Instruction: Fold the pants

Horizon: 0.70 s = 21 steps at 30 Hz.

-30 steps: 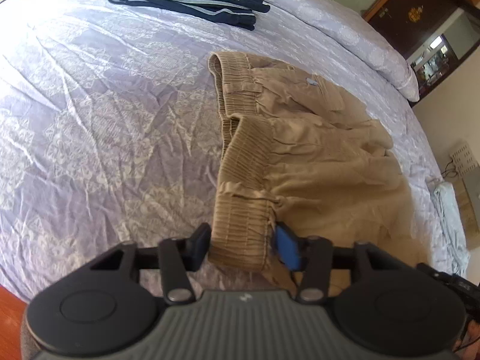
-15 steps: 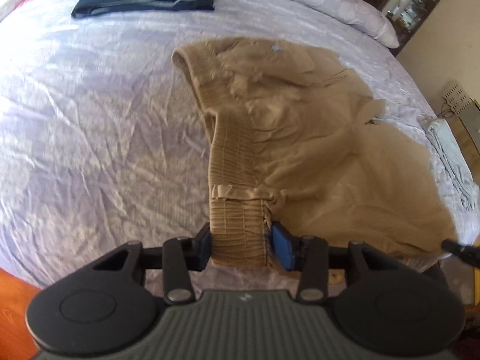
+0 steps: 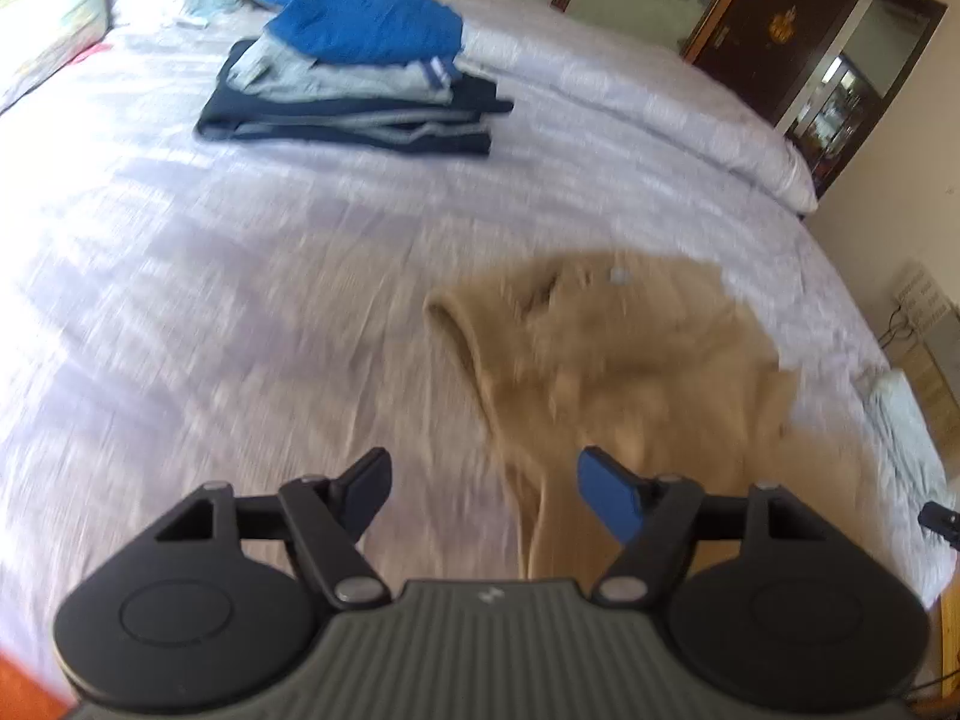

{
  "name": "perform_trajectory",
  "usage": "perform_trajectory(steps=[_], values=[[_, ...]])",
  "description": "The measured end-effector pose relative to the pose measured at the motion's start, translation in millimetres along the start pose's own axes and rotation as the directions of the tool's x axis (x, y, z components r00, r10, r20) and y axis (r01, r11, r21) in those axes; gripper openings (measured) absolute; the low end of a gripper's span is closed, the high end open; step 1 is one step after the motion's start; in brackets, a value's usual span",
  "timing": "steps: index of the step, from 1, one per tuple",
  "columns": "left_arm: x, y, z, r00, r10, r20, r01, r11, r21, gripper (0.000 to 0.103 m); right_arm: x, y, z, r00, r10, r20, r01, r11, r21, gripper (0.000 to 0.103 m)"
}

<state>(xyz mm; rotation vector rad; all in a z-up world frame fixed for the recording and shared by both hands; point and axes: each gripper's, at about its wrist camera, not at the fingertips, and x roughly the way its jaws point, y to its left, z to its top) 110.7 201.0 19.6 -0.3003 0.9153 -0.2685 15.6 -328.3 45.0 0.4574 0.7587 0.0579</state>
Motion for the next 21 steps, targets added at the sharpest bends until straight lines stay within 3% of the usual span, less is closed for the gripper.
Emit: perform_trajectory(steps=[3,5,7,10,12,13,14,17,18,19,20,21], values=[[46,9,31,0.999,-0.041,-0.017,0.040,0.997,-0.069,0.082,41,24,42,0.997,0.056,0.045,-0.053,0.996,-0.068,0.046],[78,13,41,0.999,-0.020,-0.033,0.017,0.994,-0.104,0.082,79,35,69,0.994,0.105,0.043,-0.102,0.993,-0.063,0.065],[100,20,44,0.999,-0.009,-0.049,0.001,0.990,-0.144,0.082,125,44,93,0.990,0.136,0.028,-0.136,0.991,0.002,0.067],[109,24,47,0.998,-0.053,-0.019,0.048,0.978,-0.204,0.079,198,58,125,0.988,0.148,-0.033,-0.147,0.989,0.035,0.076],[114,23,50,0.997,-0.080,-0.021,0.073,0.971,-0.227,0.065,243,65,140,0.990,0.120,-0.075,-0.118,0.993,0.029,0.076],[117,20,50,0.998,-0.051,-0.021,0.045,0.974,-0.222,0.058,263,69,145,0.991,0.101,-0.091,-0.099,0.995,0.028,0.076],[120,17,50,0.999,-0.023,-0.023,0.018,0.979,-0.203,0.045,282,69,149,0.989,0.093,-0.111,-0.090,0.995,0.033,0.076],[122,7,51,0.999,0.038,0.003,-0.037,0.988,-0.149,0.037,334,70,151,0.965,0.128,-0.227,-0.114,0.991,0.076,0.075],[121,5,51,0.998,0.053,0.015,-0.050,0.989,-0.141,0.036,339,77,147,0.969,0.108,-0.222,-0.099,0.994,0.047,0.069],[119,3,51,0.997,0.068,0.031,-0.063,0.989,-0.135,0.036,336,87,145,0.973,0.091,-0.212,-0.099,0.995,-0.027,0.021],[117,2,52,0.996,0.079,0.048,-0.073,0.989,-0.128,0.033,337,95,143,0.963,0.099,-0.250,-0.118,0.991,-0.065,0.008],[114,0,54,0.993,0.091,0.073,-0.082,0.989,-0.119,0.031,334,99,140,0.958,0.098,-0.269,-0.116,0.992,-0.055,0.008]])
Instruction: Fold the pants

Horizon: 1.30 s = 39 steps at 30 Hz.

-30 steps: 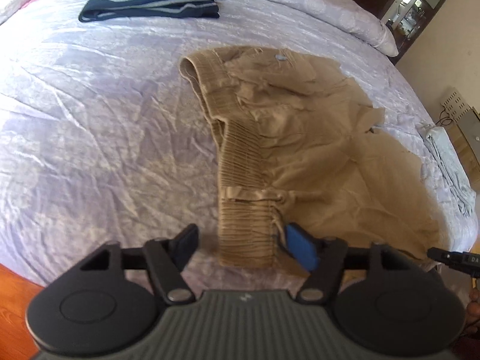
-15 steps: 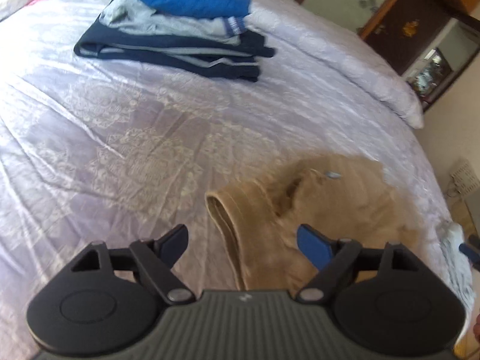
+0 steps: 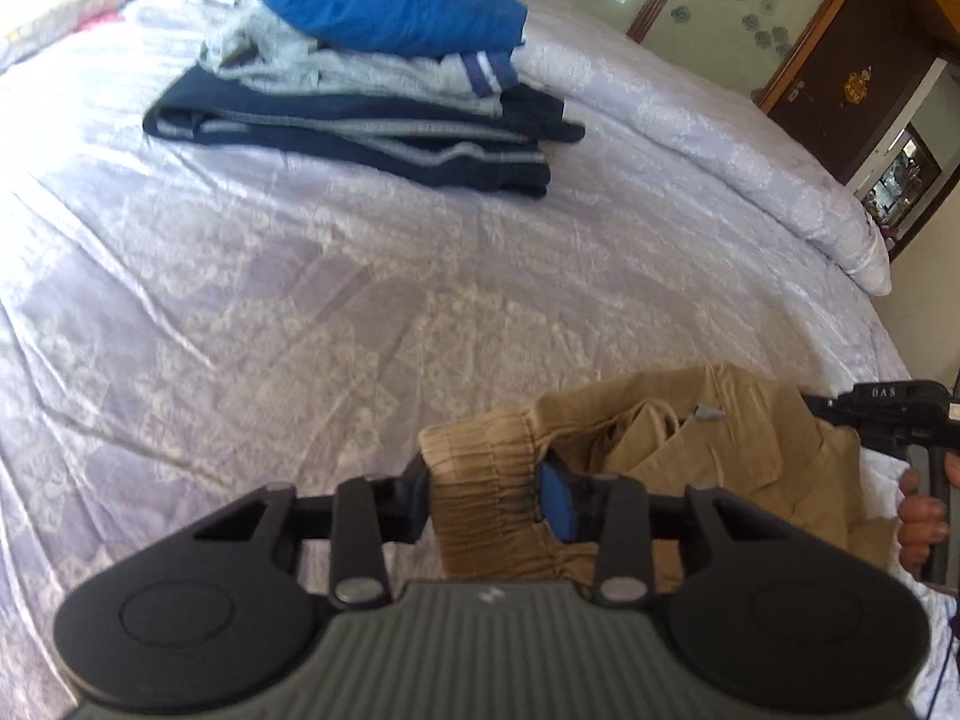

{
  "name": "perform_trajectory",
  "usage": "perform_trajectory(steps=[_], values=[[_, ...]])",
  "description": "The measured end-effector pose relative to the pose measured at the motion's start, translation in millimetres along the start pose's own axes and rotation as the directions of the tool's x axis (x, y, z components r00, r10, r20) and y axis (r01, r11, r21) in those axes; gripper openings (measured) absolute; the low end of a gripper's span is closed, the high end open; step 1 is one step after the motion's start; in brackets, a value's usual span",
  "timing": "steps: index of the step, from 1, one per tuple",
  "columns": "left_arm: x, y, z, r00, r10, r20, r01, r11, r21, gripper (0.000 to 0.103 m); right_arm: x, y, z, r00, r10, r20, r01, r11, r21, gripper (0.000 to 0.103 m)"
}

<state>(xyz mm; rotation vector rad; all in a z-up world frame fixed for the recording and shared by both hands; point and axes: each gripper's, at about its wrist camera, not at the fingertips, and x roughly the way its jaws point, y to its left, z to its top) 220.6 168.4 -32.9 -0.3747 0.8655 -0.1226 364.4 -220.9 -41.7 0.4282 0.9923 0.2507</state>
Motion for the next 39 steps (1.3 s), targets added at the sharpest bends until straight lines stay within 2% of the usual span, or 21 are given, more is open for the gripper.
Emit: perform_trajectory(steps=[1,3,5,6,7,9,10,11,13,14,16,19,22,25,26,27,29,31,34,37,39], values=[[-2,-1,3,1.000,0.006,0.017,-0.006,1.000,0.004,0.031,-4,5,-2,1.000,-0.006,0.016,0.006,1.000,-0.014,0.008],[-2,0,10,0.999,0.014,0.036,-0.013,1.000,-0.011,0.030,-22,9,0,0.993,-0.003,0.122,0.008,0.999,-0.041,0.008],[6,1,14,0.999,0.025,0.032,-0.024,0.999,-0.026,0.031,-35,-2,7,0.977,0.033,0.209,-0.039,0.999,0.027,0.008],[13,0,14,0.999,0.035,0.033,-0.034,0.999,-0.012,0.031,-36,-8,10,0.975,0.030,0.220,-0.044,0.997,0.058,0.008],[22,-3,12,0.998,0.055,0.027,-0.056,0.998,0.019,0.031,-29,-8,9,0.978,0.002,0.210,-0.014,0.998,0.060,0.008],[28,-13,4,0.993,0.107,0.052,-0.112,0.989,0.100,0.044,-1,2,1,0.980,-0.151,0.131,0.157,0.987,-0.035,0.012],[25,-18,3,0.988,0.150,0.040,-0.154,0.979,0.134,0.048,8,6,-7,0.973,-0.195,0.121,0.205,0.976,-0.080,0.013],[17,-19,3,0.988,0.150,0.027,-0.152,0.978,0.140,0.050,2,9,-13,0.966,-0.205,0.155,0.223,0.969,-0.111,0.024],[-14,-10,3,0.996,0.076,0.049,-0.081,0.990,0.114,0.051,-14,15,-16,0.956,-0.247,0.157,0.265,0.958,-0.107,0.038],[-35,-4,1,0.996,0.051,0.069,-0.058,0.994,0.095,0.052,-30,13,-19,0.957,-0.232,0.171,0.250,0.964,-0.092,0.037],[-73,14,-6,0.994,0.045,0.095,-0.051,0.997,0.062,0.054,-76,6,-28,0.965,-0.154,0.213,0.167,0.985,-0.047,0.038],[-113,45,-25,0.997,-0.054,0.048,0.054,0.998,-0.012,0.056,-148,-6,-63,0.966,-0.038,0.256,0.047,0.998,-0.030,0.038],[-134,69,-54,0.992,-0.123,-0.020,0.120,0.986,-0.112,0.061,-210,-23,-119,0.971,0.037,0.237,-0.033,0.999,-0.019,0.046],[-139,81,-86,0.976,-0.208,-0.067,0.190,0.960,-0.206,0.068,-247,-39,-183,0.978,0.072,0.195,-0.079,0.997,0.027,0.047],[-136,82,-95,0.969,-0.233,-0.082,0.209,0.949,-0.236,0.078,-255,-44,-203,0.982,0.072,0.175,-0.082,0.996,0.048,0.047],[-133,81,-104,0.963,-0.250,-0.097,0.218,0.941,-0.259,0.082,-260,-45,-221,0.985,0.069,0.160,-0.081,0.994,0.071,0.048],[-126,75,-118,0.951,-0.276,-0.140,0.231,0.934,-0.272,0.081,-271,-52,-255,0.987,0.072,0.144,-0.090,0.988,0.124,0.049],[-127,64,-123,0.947,-0.285,-0.146,0.245,0.939,-0.244,0.081,-276,-56,-281,0.989,0.089,0.121,-0.109,0.979,0.170,0.049],[-125,51,-122,0.920,-0.352,-0.171,0.301,0.917,-0.262,0.081,-279,-55,-302,0.986,0.122,0.113,-0.144,0.966,0.213,0.049],[-123,40,-123,0.910,-0.372,-0.184,0.319,0.910,-0.265,0.082,-275,-59,-310,0.982,0.144,0.125,-0.174,0.945,0.277,0.049],[-116,37,-132,0.903,-0.371,-0.216,0.302,0.906,-0.296,0.076,-269,-63,-311,0.980,0.149,0.133,-0.184,0.932,0.312,0.049]])
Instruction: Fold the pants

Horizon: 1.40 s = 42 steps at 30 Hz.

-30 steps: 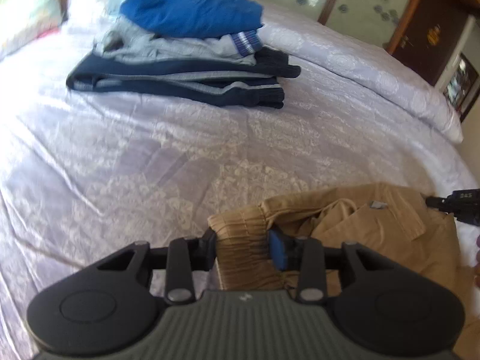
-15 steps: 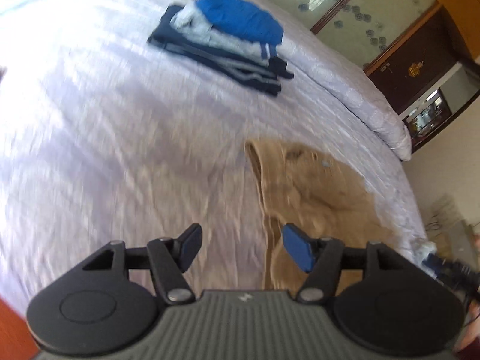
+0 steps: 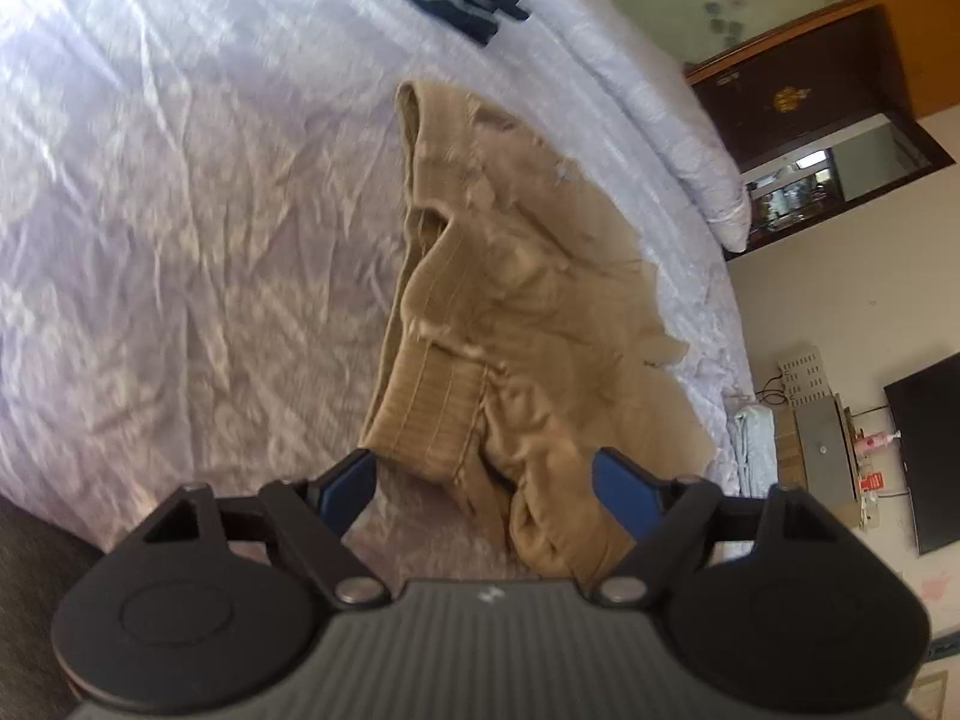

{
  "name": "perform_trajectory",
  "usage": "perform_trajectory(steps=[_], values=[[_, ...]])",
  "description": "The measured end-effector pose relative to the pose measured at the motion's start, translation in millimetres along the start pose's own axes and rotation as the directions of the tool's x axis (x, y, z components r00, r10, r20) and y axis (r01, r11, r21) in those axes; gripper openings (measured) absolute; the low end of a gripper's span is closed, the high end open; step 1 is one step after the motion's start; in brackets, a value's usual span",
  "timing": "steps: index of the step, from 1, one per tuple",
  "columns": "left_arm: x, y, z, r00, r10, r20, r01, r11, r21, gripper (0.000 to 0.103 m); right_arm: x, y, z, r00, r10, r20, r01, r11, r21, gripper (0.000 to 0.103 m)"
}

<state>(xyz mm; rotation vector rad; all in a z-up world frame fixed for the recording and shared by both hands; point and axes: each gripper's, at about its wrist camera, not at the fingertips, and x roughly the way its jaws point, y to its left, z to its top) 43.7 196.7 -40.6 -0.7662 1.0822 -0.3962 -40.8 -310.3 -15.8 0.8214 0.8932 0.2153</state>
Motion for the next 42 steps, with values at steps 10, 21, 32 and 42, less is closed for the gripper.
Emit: perform_trajectory(steps=[10,21,32,42], values=[[12,9,-8,1.000,-0.004,-0.016,0.002,0.995,-0.099,0.049,-8,-15,2,0.999,-0.013,0.031,0.011,0.999,0.046,0.048],[9,19,-6,1.000,-0.017,0.011,0.018,0.990,-0.141,0.052,8,-15,-10,0.998,0.057,0.000,-0.057,0.992,0.112,0.048],[-12,17,-3,0.996,-0.084,0.024,0.087,0.979,-0.184,0.018,-11,23,2,0.994,0.093,0.048,-0.091,0.995,-0.042,0.015],[-6,-21,79,0.967,-0.204,0.151,0.235,0.945,-0.227,0.017,30,73,107,0.960,0.206,0.188,-0.184,0.974,-0.130,0.015]])
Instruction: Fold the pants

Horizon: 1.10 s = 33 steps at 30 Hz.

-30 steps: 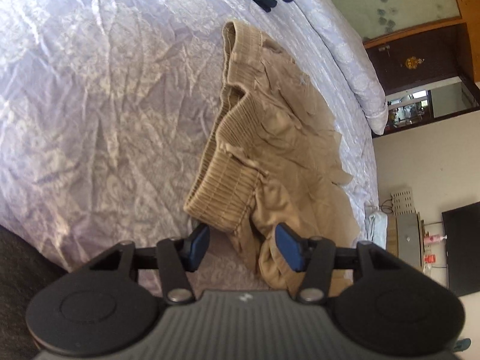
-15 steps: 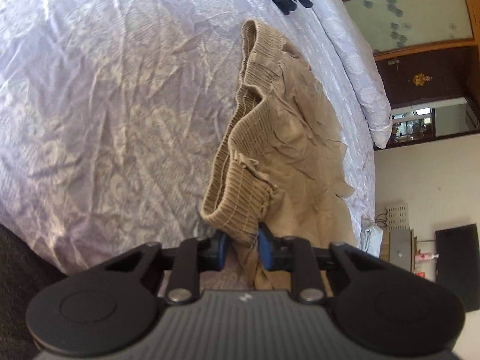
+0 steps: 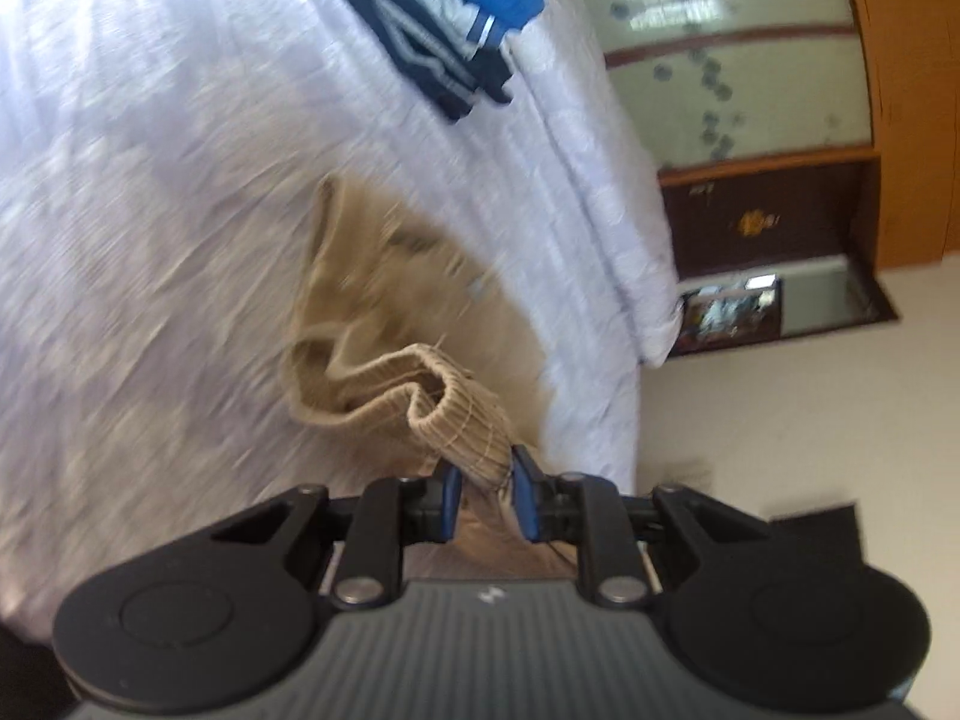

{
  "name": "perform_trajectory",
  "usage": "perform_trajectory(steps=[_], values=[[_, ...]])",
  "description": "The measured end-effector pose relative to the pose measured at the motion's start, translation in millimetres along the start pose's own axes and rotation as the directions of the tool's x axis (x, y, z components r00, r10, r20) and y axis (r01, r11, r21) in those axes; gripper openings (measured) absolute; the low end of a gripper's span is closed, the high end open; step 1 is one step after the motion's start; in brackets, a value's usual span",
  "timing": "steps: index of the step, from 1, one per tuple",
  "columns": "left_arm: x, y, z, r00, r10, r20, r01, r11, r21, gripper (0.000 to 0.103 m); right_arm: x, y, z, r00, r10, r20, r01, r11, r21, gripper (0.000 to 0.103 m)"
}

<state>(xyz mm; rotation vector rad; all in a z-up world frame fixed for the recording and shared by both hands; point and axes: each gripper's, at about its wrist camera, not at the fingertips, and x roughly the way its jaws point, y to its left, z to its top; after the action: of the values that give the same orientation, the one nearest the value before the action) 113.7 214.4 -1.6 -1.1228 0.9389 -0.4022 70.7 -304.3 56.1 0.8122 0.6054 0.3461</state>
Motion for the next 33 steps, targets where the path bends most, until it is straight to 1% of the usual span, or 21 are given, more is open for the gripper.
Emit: perform_trajectory(steps=[3,7,10,13,14,15,16,17,18,20,22,23,24,26,27,28,29,30,31,32,33], values=[[25,-18,30,0.999,0.007,0.053,-0.008,1.000,0.013,0.017,52,1,37,1.000,-0.016,0.020,0.016,1.000,-0.016,0.015],[67,-20,69,0.995,0.074,0.065,-0.072,0.997,-0.031,0.017,136,-9,77,0.996,-0.084,0.002,0.084,0.996,0.000,0.015],[92,-15,91,0.987,0.142,0.082,-0.139,0.989,-0.043,0.017,197,-15,94,0.989,-0.146,-0.021,0.145,0.989,-0.024,0.014],[111,-5,105,0.974,0.205,0.098,-0.201,0.978,-0.049,0.020,250,-21,98,0.975,-0.217,-0.050,0.212,0.973,-0.087,0.015],[117,0,110,0.971,0.225,0.087,-0.221,0.974,-0.050,0.025,263,-25,97,0.968,-0.241,-0.066,0.232,0.965,-0.118,0.019],[119,6,112,0.971,0.230,0.071,-0.226,0.972,-0.060,0.029,278,-29,94,0.956,-0.281,-0.088,0.265,0.951,-0.156,0.022],[119,12,113,0.975,0.215,0.061,-0.210,0.974,-0.080,0.030,289,-36,89,0.939,-0.327,-0.109,0.305,0.935,-0.179,0.034],[115,16,113,0.980,0.190,0.054,-0.184,0.978,-0.095,0.035,295,-42,86,0.925,-0.359,-0.123,0.334,0.925,-0.182,0.038],[108,19,112,0.984,0.170,0.057,-0.163,0.981,-0.104,0.046,292,-47,83,0.926,-0.360,-0.112,0.338,0.925,-0.172,0.037],[80,24,104,0.981,0.144,0.133,-0.128,0.985,-0.119,0.054,268,-46,81,0.946,-0.323,-0.036,0.315,0.938,-0.142,0.039],[56,31,93,0.978,0.091,0.189,-0.068,0.989,-0.128,0.053,238,-34,77,0.963,-0.268,0.037,0.271,0.952,-0.144,0.039],[49,33,87,0.979,0.057,0.197,-0.031,0.991,-0.131,0.051,227,-26,74,0.972,-0.231,0.041,0.235,0.959,-0.157,0.039],[49,33,83,0.980,0.039,0.193,-0.016,0.993,-0.121,0.051,222,-19,71,0.980,-0.197,0.019,0.197,0.966,-0.166,0.039],[62,24,79,0.987,0.058,0.152,-0.048,0.996,-0.069,0.051,226,-3,59,0.988,-0.134,-0.077,0.119,0.978,-0.168,0.039],[73,18,78,0.989,0.073,0.129,-0.070,0.997,-0.034,0.048,233,4,51,0.987,-0.097,-0.125,0.076,0.983,-0.167,0.039],[83,13,76,0.990,0.088,0.109,-0.088,0.996,-0.005,0.048,242,12,42,0.983,-0.072,-0.170,0.042,0.984,-0.176,0.039],[95,7,75,0.990,0.104,0.094,-0.107,0.994,0.029,0.048,254,18,36,0.975,-0.068,-0.210,0.026,0.981,-0.195,0.039],[104,3,74,0.987,0.133,0.092,-0.139,0.988,0.067,0.048,267,24,31,0.967,-0.081,-0.242,0.027,0.975,-0.221,0.039],[112,-1,73,0.979,0.179,0.102,-0.189,0.977,0.100,0.047,279,26,27,0.959,-0.106,-0.264,0.041,0.969,-0.242,0.039],[118,-1,72,0.969,0.225,0.103,-0.237,0.964,0.124,0.041,292,24,26,0.951,-0.142,-0.273,0.070,0.964,-0.258,0.037],[125,3,70,0.957,0.272,0.097,-0.283,0.951,0.126,0.029,304,16,30,0.944,-0.194,-0.267,0.121,0.956,-0.267,0.037]])
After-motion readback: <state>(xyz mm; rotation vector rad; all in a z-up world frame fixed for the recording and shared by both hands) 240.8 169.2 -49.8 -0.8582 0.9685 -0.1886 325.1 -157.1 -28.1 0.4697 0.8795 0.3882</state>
